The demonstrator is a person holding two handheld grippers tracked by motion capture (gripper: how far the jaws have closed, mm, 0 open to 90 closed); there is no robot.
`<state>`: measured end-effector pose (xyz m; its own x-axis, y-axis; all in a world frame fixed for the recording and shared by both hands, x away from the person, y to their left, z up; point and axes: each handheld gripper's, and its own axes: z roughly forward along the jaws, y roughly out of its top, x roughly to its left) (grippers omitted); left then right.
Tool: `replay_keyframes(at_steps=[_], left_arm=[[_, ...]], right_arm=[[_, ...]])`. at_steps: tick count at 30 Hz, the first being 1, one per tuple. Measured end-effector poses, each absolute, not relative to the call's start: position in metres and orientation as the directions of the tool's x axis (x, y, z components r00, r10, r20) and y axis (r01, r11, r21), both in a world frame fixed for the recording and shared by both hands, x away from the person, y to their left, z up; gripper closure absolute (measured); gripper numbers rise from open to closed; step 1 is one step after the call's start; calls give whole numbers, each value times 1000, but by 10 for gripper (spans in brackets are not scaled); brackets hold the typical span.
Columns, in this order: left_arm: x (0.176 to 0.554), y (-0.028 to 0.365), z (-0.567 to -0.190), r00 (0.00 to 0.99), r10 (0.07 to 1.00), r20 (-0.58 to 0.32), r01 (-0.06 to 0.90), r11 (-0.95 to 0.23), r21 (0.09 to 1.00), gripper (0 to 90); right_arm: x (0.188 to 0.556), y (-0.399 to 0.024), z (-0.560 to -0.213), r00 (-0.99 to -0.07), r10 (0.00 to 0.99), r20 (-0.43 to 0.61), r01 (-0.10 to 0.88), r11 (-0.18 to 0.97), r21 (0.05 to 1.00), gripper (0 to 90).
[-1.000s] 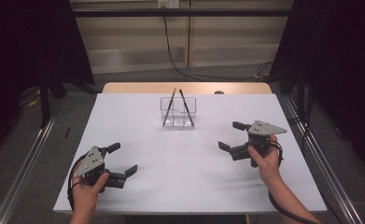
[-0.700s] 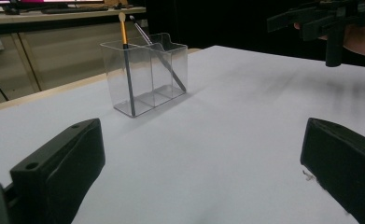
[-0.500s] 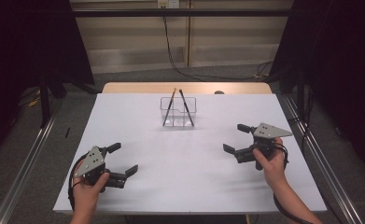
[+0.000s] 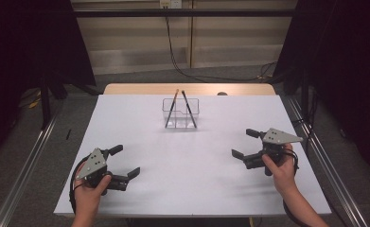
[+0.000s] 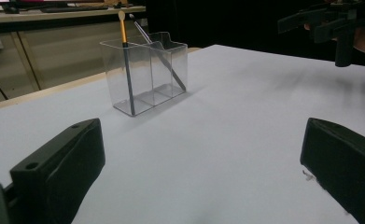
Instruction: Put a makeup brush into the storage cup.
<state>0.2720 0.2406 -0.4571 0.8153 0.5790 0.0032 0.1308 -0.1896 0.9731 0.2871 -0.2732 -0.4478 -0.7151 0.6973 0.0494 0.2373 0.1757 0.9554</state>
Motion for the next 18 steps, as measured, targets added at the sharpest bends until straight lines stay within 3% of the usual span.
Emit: replay_keyframes(at_steps=[18], left_arm=[[272, 241, -457, 814, 581, 5, 129, -189, 973, 0]], right_arm=[[274, -288, -450, -705, 708, 40, 235, 181, 955, 0]])
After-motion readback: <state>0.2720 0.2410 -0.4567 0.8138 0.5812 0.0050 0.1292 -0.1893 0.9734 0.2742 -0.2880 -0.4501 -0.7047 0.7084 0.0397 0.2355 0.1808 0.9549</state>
